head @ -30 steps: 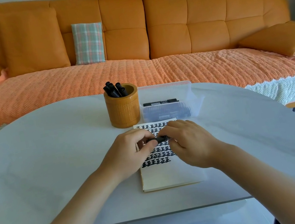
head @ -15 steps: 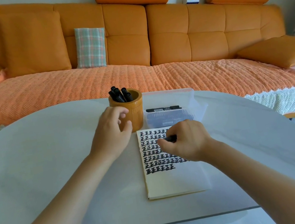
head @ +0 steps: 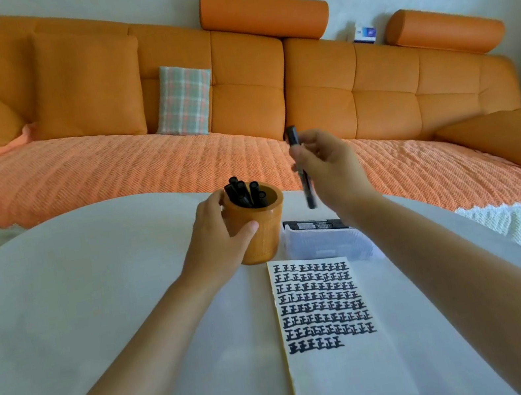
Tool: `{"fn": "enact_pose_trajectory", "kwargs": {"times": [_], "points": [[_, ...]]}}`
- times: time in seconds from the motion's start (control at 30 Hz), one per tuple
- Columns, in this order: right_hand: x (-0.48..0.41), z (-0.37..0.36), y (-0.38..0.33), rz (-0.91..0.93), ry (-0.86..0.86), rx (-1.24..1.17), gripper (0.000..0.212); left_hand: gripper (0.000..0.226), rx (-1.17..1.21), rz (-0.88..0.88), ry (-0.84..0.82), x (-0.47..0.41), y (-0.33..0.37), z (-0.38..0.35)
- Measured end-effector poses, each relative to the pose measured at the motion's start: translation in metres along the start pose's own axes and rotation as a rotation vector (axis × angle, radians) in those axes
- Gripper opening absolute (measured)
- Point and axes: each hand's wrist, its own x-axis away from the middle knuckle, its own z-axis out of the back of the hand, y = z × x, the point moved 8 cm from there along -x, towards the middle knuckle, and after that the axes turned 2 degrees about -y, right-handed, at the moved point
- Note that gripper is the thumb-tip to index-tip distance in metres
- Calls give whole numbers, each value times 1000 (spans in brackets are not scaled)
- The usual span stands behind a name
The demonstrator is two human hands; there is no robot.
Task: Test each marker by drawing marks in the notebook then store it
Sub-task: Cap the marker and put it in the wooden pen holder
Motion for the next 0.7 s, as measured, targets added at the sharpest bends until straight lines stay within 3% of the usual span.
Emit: {"fn": "enact_pose_trajectory", "kwargs": {"times": [0.13, 0.37, 0.57, 0.7], "points": [[-27, -13, -6, 12, 28, -37, 20, 69, -27, -13, 30, 1, -1, 0], [-31, -55, 17, -55, -251, 324, 19, 69, -58, -34, 39, 2, 0, 0], [-20, -61, 35, -116, -516, 571, 35, 69, -202, -48, 80, 6, 5, 4], [-24, -31, 34, -32, -332, 478, 27, 66, -215, -54, 96, 9, 5, 5]]}}
